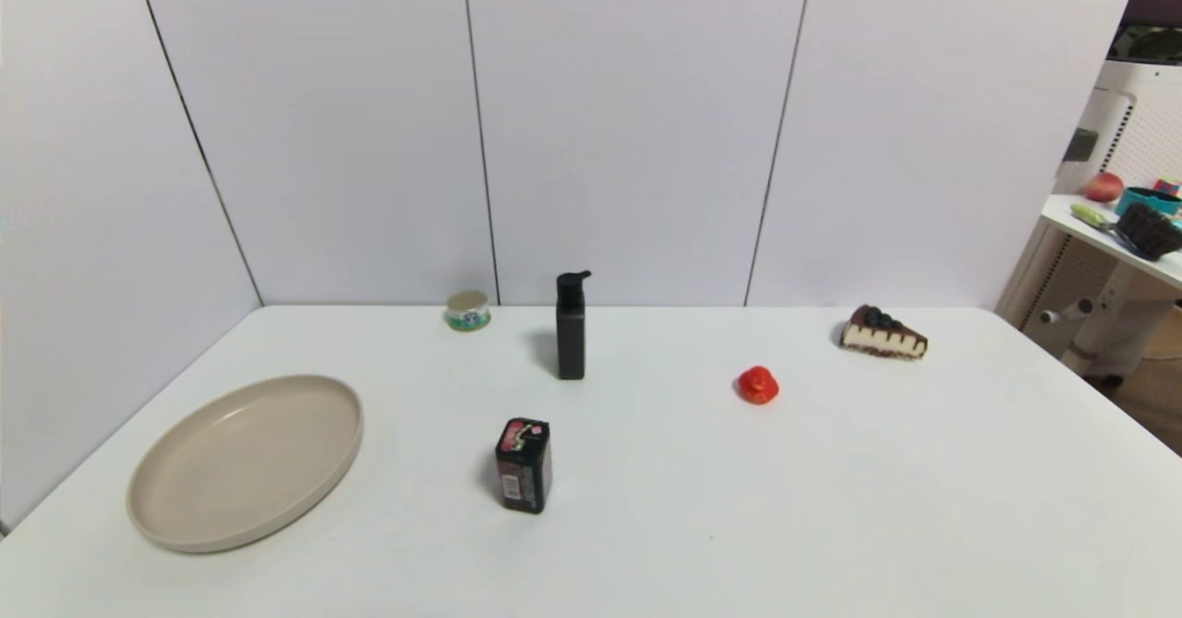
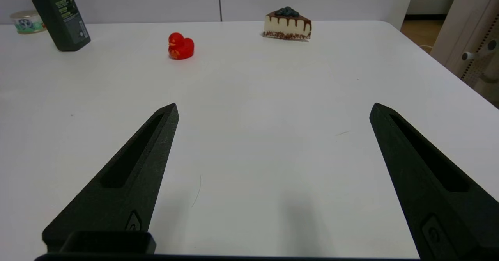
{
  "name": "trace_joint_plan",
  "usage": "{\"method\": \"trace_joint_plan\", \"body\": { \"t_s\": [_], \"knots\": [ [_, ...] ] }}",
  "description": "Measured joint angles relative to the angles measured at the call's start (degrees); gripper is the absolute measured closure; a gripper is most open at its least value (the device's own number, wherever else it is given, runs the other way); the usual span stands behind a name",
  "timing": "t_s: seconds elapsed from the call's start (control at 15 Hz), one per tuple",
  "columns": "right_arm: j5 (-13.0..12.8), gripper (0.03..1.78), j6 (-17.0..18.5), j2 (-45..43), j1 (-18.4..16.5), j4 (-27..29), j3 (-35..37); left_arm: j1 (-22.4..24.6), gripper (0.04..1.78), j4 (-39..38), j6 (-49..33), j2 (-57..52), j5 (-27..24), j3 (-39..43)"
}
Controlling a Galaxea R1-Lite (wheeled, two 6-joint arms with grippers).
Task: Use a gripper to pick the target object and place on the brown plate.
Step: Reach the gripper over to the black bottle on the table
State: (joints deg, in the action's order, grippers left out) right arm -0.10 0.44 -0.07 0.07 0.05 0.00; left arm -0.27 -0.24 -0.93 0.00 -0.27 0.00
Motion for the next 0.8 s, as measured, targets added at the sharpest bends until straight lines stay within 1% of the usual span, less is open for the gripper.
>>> {"method": "trace_joint_plan", "body": {
  "t_s": [0.8],
  "knots": [
    [0.00, 0.12, 0.02, 0.00, 0.00, -0.02, 0.00, 0.00, 0.13, 0.02, 0.00, 0.00, -0.02, 0.00]
  ]
}}
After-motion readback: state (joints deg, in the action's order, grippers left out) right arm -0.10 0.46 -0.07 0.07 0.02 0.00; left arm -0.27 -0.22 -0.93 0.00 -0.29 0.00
